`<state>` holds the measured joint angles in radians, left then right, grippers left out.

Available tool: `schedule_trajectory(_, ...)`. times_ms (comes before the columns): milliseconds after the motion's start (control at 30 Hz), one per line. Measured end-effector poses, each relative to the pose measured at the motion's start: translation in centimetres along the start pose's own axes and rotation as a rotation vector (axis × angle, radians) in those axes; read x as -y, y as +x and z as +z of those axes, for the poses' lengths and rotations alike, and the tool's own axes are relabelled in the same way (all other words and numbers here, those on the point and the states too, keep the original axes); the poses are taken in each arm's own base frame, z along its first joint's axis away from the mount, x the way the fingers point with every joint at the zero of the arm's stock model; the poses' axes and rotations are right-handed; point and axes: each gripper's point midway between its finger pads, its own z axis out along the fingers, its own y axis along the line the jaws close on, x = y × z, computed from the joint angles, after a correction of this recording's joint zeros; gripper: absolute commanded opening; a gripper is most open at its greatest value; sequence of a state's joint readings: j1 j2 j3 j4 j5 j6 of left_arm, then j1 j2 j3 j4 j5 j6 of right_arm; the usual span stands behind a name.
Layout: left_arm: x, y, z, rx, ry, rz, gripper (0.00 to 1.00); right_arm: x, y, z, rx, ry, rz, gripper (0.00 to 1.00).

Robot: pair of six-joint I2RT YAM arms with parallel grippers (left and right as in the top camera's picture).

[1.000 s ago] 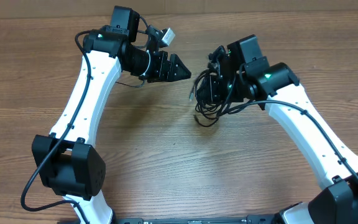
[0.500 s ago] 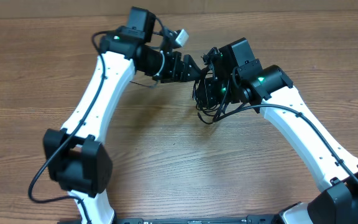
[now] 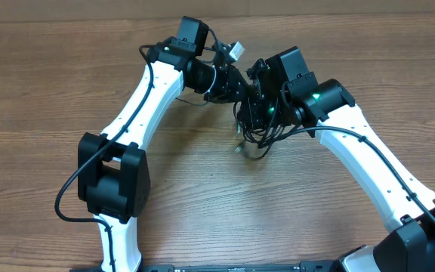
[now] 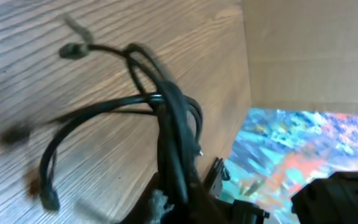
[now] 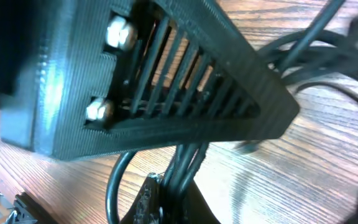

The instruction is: Untangle cables

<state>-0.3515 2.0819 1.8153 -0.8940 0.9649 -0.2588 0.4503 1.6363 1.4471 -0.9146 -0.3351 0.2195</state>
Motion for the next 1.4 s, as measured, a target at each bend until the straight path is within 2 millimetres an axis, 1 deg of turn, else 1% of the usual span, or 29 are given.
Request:
schedule_trajectory(67, 0.2, -0.1, 0.0, 0.001, 0.003, 0.004, 0.04, 0.0, -0.1, 0.0, 0.003, 0.000, 0.010, 0.04)
schedule_trajectory(100, 0.2, -0.1, 0.0, 0.001, 0.005, 0.003, 0.04, -0.1, -0.2, 0.0, 0.007, -0.002, 0.017, 0.06)
schedule_trajectory(133, 0.1, -0.1, -0.1, 0.004, 0.005, 0.002, 0.04, -0.1, -0.2, 0.0, 0.009, -0.004, 0.028, 0.10)
schedule_trajectory(167, 0.1, -0.2, -0.2, 0.006, 0.004, 0.001, 0.04, -0.1, -0.3, 0.0, 0.011, -0.005, 0.036, 0.18)
schedule_trajectory(200, -0.1, -0.3, -0.4, 0.009, 0.003, -0.001, 0.04, -0.1, -0.3, 0.0, 0.011, -0.006, 0.049, 0.31)
schedule_trajectory(267, -0.8, -0.4, -0.7, 0.016, -0.013, -0.001, 0.04, 0.1, -1.0, -0.2, 0.035, -0.016, 0.089, 0.38)
schedule_trajectory(367, -2.6, -0.9, -1.7, 0.034, -0.038, 0.019, 0.04, 1.3, -1.5, -0.9, 0.044, -0.033, 0.167, 0.39)
schedule_trajectory(400, -3.8, -1.3, -2.6, 0.050, -0.052, 0.025, 0.04, 1.9, -1.9, -1.4, 0.052, -0.054, 0.204, 0.39)
schedule_trajectory(433, -4.0, -1.4, -2.8, 0.054, -0.055, 0.026, 0.04, 2.2, -2.0, -1.6, 0.053, -0.063, 0.218, 0.43)
schedule_trajectory(500, -5.3, -1.8, -4.2, 0.077, -0.071, 0.052, 0.04, 3.1, -2.6, -2.6, 0.071, -0.098, 0.260, 0.46)
schedule_trajectory(567, -6.3, -1.9, -5.6, 0.093, -0.075, 0.079, 0.04, 4.0, -3.3, -3.9, 0.094, -0.138, 0.300, 0.47)
schedule_trajectory(600, -6.5, -1.9, -6.3, 0.099, -0.065, 0.089, 0.04, 4.4, -3.5, -4.3, 0.102, -0.149, 0.310, 0.48)
schedule_trajectory(633, -6.6, -1.8, -6.8, 0.101, -0.049, 0.099, 0.04, 4.8, -3.7, -4.8, 0.112, -0.161, 0.313, 0.51)
schedule_trajectory(700, -6.2, -1.4, -7.4, 0.098, -0.004, 0.110, 0.04, 5.2, -3.8, -5.2, 0.120, -0.176, 0.298, 0.53)
schedule_trajectory(867, -4.5, -0.1, -7.5, 0.064, 0.106, 0.088, 0.04, 4.2, -3.5, -5.1, 0.110, -0.204, 0.208, 0.55)
schedule_trajectory(1033, -2.8, 1.2, -7.8, 0.039, 0.198, 0.095, 0.04, 3.5, -3.2, -4.6, 0.101, -0.193, 0.155, 0.54)
schedule_trajectory(1267, -1.9, 2.5, -8.4, 0.027, 0.257, 0.124, 0.04, 3.0, -3.1, -3.4, 0.082, -0.209, 0.101, 0.53)
schedule_trajectory(1400, -1.6, 3.1, -8.5, 0.017, 0.271, 0.138, 0.04, 2.4, -3.0, -1.9, 0.053, -0.254, 0.063, 0.42)
